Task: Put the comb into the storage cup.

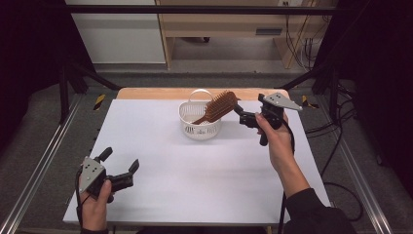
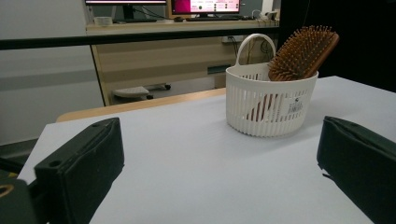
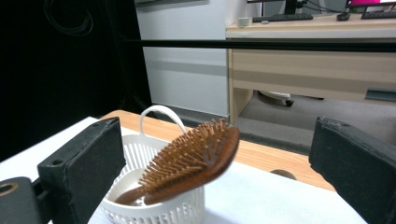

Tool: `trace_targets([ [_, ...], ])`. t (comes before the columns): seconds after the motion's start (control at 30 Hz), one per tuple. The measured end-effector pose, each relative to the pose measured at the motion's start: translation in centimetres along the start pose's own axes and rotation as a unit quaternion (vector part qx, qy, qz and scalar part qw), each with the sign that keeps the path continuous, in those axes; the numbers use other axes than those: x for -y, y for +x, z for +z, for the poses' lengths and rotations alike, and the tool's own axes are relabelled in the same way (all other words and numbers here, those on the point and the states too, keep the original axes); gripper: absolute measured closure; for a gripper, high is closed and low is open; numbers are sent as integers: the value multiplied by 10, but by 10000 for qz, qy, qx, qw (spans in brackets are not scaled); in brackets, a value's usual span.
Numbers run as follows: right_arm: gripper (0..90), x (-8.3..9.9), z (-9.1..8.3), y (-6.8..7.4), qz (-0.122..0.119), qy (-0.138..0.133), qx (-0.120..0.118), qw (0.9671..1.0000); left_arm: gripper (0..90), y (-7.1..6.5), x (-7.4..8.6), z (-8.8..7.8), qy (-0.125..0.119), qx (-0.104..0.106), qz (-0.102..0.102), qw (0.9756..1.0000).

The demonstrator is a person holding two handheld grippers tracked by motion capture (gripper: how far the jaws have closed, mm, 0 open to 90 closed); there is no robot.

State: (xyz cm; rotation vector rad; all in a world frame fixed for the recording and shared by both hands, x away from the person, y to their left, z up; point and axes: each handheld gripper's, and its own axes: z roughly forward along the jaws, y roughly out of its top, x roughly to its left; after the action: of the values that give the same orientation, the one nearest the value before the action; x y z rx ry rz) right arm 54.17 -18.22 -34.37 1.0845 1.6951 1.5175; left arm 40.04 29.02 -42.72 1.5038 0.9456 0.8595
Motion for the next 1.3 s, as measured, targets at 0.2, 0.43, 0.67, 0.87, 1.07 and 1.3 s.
trace_targets([
  [0.2, 36, 3, -17, -7, -21, -72, 41, 10000, 6, 11, 2, -10, -21, -72, -137, 9999],
  [0.43, 36, 6, -41, -16, -162, -154, 126, 9997, 12, 20, 7, -16, -7, -99, -253, 9996],
  [0.67, 36, 16, -58, -22, -190, -130, 164, 9996, 11, 19, 8, -16, -29, -69, -238, 9997],
  [0.87, 35, 22, -69, -24, -225, -184, 222, 9993, 10, 18, 9, -15, -18, -5, -150, 9999],
  [1.07, 36, 26, -74, -22, -220, -203, 238, 9993, 10, 18, 9, -15, -26, -4, -159, 9999],
  [1.3, 35, 32, -85, -24, -218, -170, 252, 9993, 10, 18, 9, -15, -50, 13, -175, 9998],
])
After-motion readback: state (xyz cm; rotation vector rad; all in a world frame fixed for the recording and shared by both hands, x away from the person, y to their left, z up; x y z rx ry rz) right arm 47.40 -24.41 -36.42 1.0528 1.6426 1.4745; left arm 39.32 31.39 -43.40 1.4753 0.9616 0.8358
